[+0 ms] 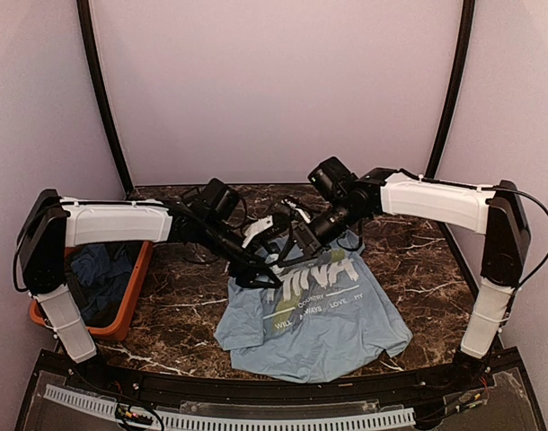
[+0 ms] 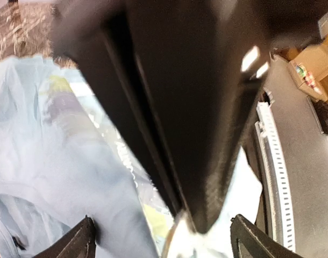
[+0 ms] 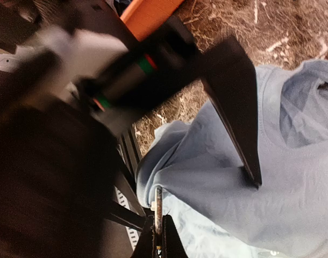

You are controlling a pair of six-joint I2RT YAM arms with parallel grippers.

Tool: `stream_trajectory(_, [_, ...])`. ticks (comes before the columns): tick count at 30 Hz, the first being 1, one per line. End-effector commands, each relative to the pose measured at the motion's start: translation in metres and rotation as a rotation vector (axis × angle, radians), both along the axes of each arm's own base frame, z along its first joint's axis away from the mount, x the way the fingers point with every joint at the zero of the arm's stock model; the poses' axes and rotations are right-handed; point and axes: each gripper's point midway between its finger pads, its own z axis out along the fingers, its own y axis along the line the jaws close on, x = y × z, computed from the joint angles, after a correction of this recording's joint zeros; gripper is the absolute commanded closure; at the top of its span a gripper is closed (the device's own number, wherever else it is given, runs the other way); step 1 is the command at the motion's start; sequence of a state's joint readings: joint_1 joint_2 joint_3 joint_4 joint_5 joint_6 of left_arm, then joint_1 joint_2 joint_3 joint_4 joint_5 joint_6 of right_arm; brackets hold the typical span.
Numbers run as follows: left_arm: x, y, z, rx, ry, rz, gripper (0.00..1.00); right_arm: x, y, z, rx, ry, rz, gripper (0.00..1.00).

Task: Pin the brooch onto the clothing
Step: Pin the brooch to the flattened clothing.

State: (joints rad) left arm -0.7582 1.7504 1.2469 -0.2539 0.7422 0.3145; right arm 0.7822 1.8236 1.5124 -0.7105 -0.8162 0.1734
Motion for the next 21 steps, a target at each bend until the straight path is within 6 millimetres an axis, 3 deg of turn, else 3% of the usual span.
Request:
stream_trajectory(1, [-0.006, 0.010, -0.034, 0.131, 0.053, 0.022, 0.14, 0.004, 0.020, 0.043, 0.172, -0.100, 0.057, 1.00])
stream_trajectory(6, [-0.006, 0.010, -0.031, 0.128, 0.044, 0.025, 0.15, 0.004, 0.019, 0.039, 0.166, -0.101, 0.056, 1.00])
stream_trajectory(14, [-0.019, 0.018, 0.012, -0.019, 0.012, -0.047, 0.08, 0.000, 0.002, 0.017, 0.098, -0.104, 0.046, 1.00])
stream_trajectory(21, [-0.023, 0.016, 0.008, -0.025, 0.055, -0.071, 0.10, -0.016, -0.007, 0.005, 0.092, -0.067, 0.078, 1.00])
